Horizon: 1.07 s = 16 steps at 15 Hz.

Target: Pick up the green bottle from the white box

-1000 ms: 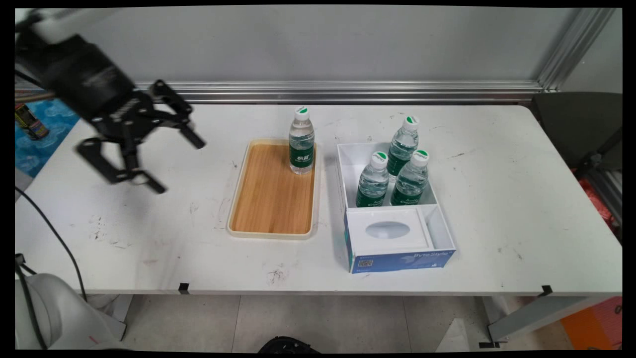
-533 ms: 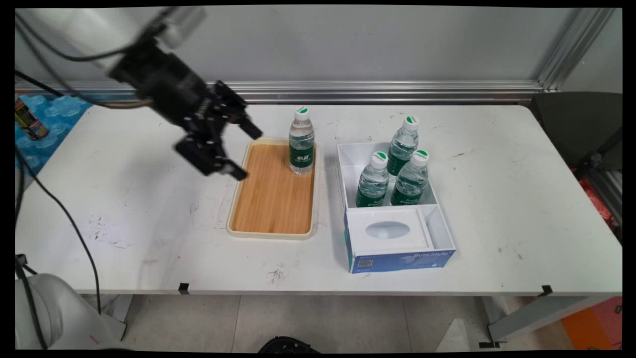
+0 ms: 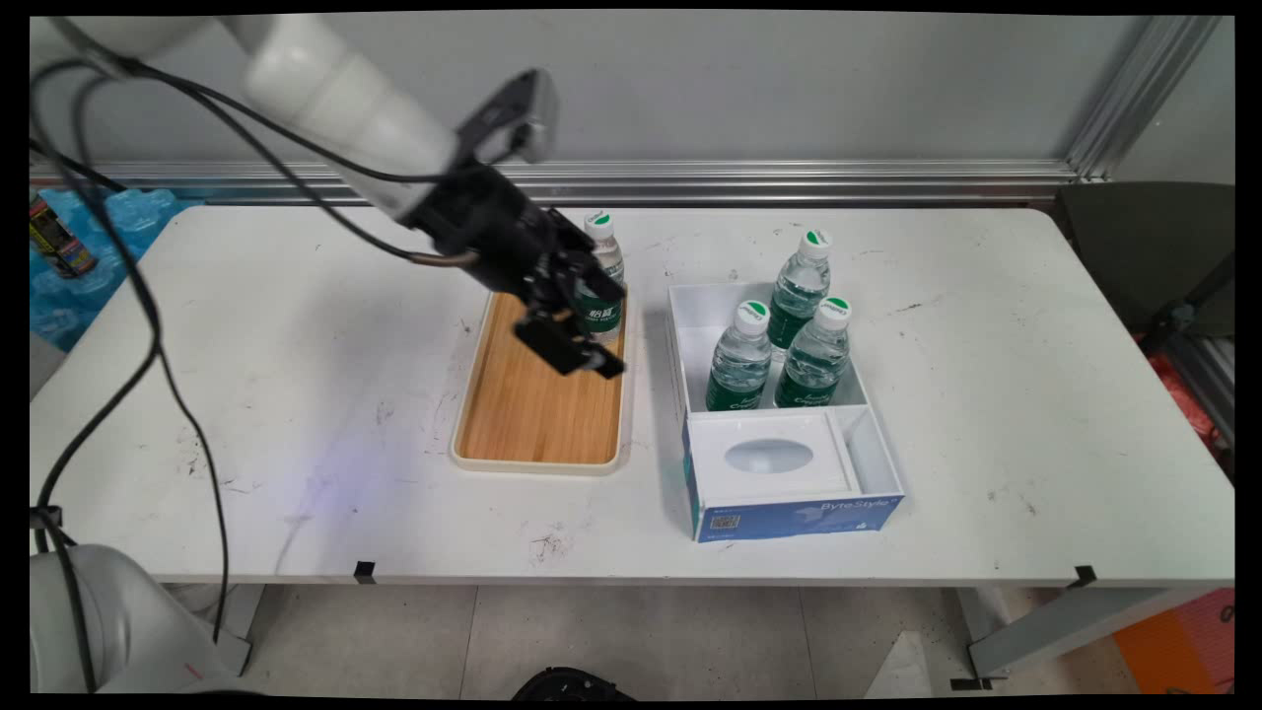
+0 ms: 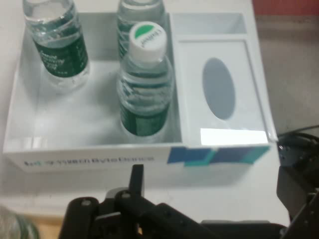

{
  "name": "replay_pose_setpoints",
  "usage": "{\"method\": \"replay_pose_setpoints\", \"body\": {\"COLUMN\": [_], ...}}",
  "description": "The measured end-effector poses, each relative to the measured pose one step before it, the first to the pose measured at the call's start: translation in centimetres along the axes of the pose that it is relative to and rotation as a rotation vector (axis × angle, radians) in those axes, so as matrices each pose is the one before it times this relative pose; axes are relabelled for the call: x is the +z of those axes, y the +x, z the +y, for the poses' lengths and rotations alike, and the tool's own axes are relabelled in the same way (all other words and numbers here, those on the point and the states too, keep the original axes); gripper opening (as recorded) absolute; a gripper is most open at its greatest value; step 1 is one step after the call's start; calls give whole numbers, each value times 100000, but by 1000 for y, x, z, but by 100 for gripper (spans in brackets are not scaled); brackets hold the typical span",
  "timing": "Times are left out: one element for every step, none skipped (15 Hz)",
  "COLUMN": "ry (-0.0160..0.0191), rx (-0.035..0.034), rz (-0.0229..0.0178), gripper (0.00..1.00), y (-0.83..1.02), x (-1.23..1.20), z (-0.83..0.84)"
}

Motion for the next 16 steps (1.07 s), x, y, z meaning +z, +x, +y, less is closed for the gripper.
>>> {"method": "replay_pose_setpoints", "body": {"ry": [584, 466, 518, 438, 378, 310, 321, 340, 294, 335, 341, 433, 415, 541, 326, 355], "rx": [-1026, -905, -974, -795, -707, -534, -468, -413, -251, -231, -123, -13, -36, -42, -26, -21], "rz": [266, 222, 211, 241, 173, 162, 159, 157, 202, 205, 195, 239, 171, 236, 142, 154], "gripper": [100, 100, 100, 100, 100, 100, 100, 100, 100, 100, 100, 100, 100, 100, 100, 100], "y": [354, 274, 306, 289, 248, 196, 207, 185, 153, 172, 129, 157, 117, 143, 98, 108], "x": [1242, 1001, 1128, 1066, 1007, 809, 916, 856, 700, 780, 624, 689, 548, 653, 459, 495], "z": [-237, -183, -208, -186, -163, -141, -133, -137, -109, -119, -98, -117, -102, -124, -74, -65]}}
